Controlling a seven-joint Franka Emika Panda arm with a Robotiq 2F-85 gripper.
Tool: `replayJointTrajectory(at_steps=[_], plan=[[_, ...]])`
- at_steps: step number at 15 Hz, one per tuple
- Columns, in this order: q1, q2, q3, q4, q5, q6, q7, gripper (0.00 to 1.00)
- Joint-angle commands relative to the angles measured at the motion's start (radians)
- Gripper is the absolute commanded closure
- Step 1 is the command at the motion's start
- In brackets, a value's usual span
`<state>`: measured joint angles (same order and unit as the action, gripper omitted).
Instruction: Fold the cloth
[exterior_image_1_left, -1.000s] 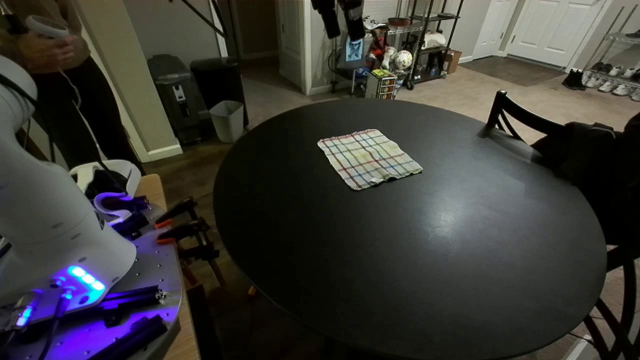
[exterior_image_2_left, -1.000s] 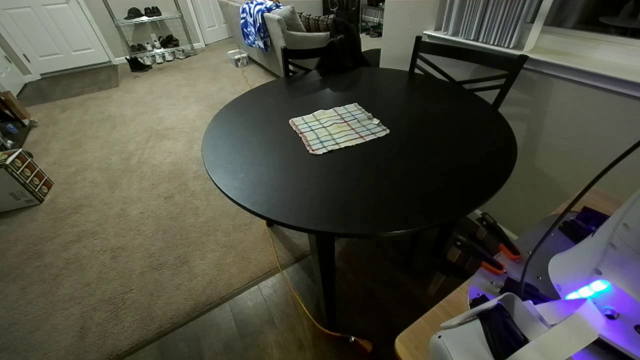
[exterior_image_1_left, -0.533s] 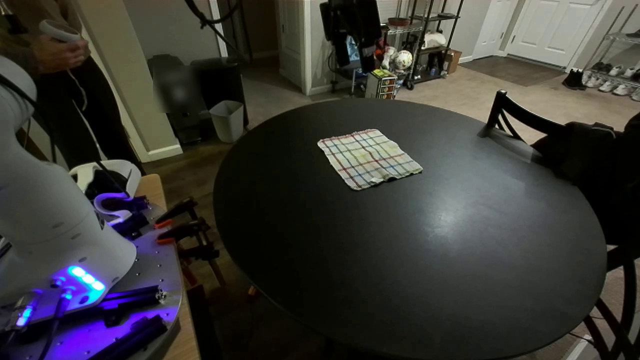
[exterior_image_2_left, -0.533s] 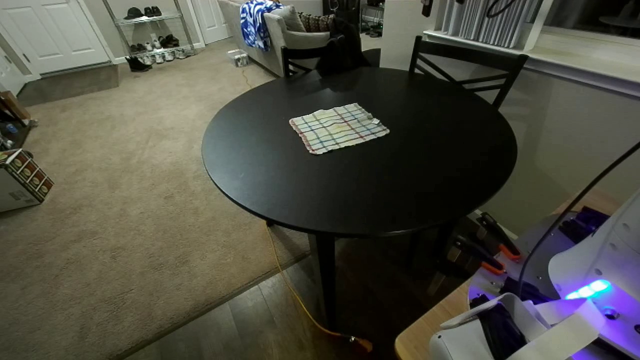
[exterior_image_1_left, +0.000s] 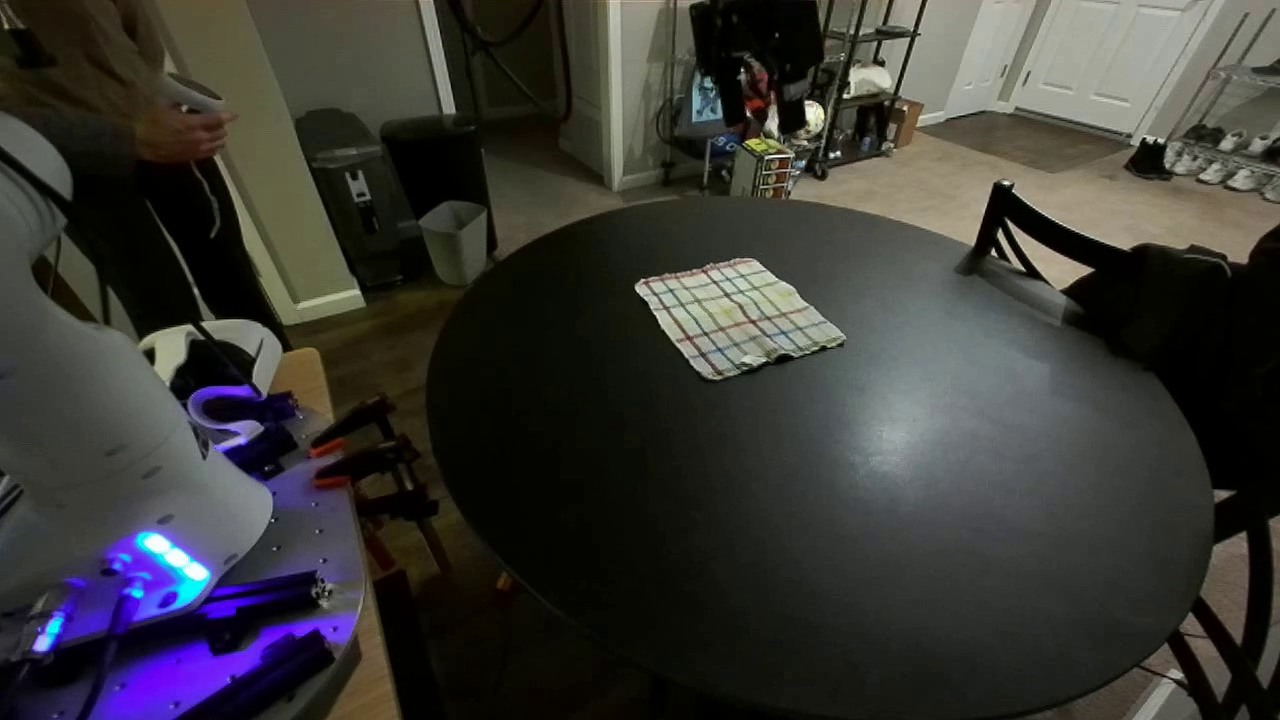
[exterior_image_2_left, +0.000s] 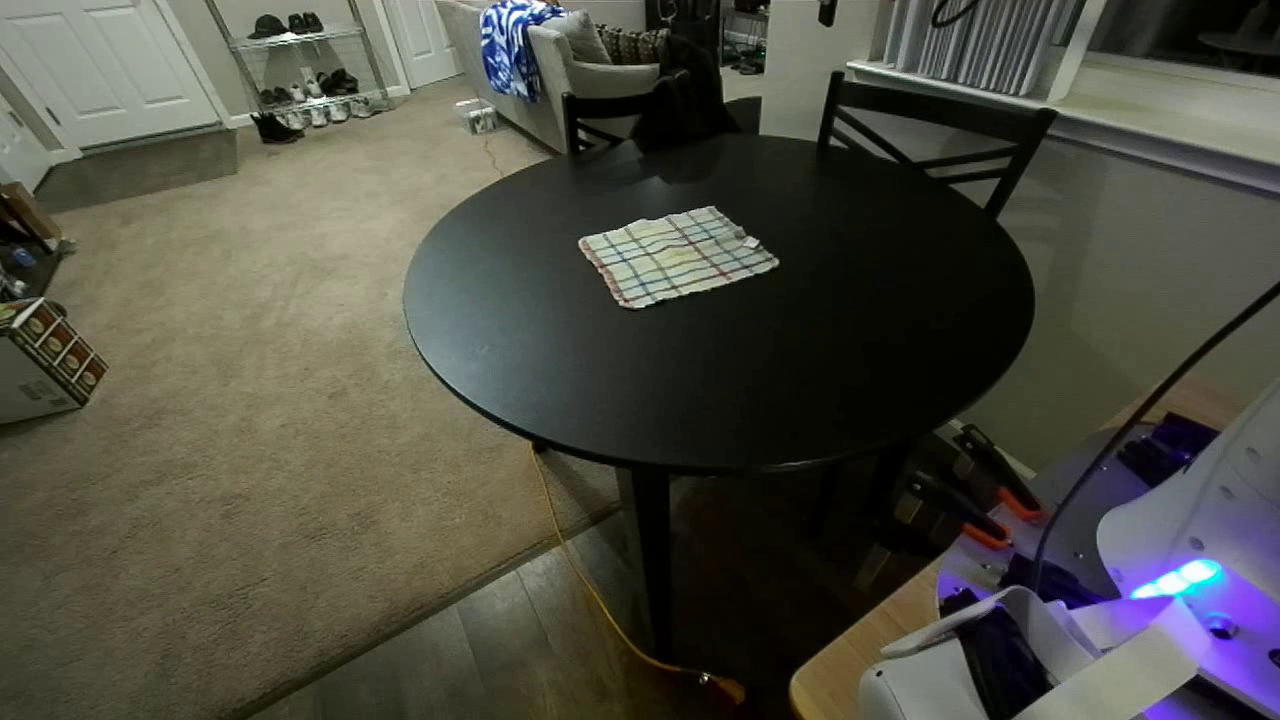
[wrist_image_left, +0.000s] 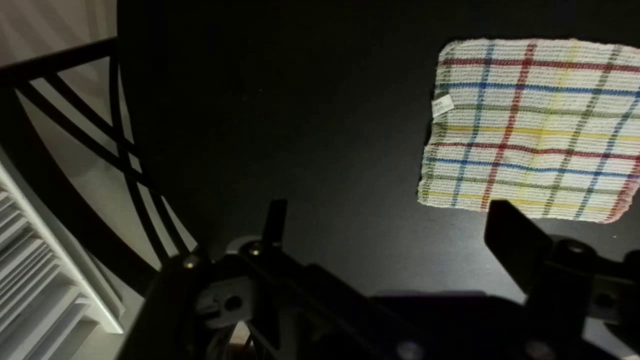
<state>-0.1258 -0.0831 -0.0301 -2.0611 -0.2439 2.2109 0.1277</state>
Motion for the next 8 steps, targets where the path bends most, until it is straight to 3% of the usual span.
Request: replayJointTrajectory(at_steps=[1,8], plan=[[0.017,0.116,-0.009,0.116,-0.037,-0.035,0.040,0.00],[0.039,0.289,-0.041,0.212,-0.028,-0.053,0.026,0.00]])
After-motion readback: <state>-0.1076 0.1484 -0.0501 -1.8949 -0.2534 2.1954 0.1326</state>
